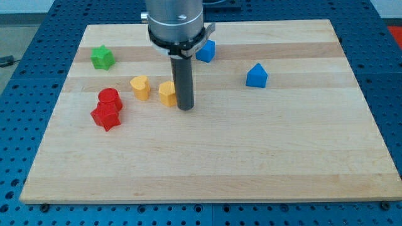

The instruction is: Push the yellow heart with yellow hexagon to the top right of the red circle

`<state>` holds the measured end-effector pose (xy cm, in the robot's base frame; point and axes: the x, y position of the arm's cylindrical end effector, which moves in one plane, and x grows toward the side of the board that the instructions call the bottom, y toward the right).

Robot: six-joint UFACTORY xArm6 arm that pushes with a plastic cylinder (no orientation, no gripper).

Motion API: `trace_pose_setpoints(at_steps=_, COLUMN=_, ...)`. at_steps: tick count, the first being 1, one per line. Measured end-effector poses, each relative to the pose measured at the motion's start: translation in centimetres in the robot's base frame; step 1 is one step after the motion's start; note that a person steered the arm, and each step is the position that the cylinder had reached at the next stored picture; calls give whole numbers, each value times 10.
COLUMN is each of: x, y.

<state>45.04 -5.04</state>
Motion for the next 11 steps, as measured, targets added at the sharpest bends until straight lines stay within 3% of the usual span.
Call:
trace_pose_setpoints(at_steps=3, x=-44, y=-22)
trace_pose_setpoints(at_steps=5, x=-71, y=16)
trace_pose_setpoints(at_steps=6, x=-91, y=9)
trace_pose_setpoints(at_steps=9, x=-63, y=-58)
trace_pose_setpoints(at_steps=11, x=-62, y=-55)
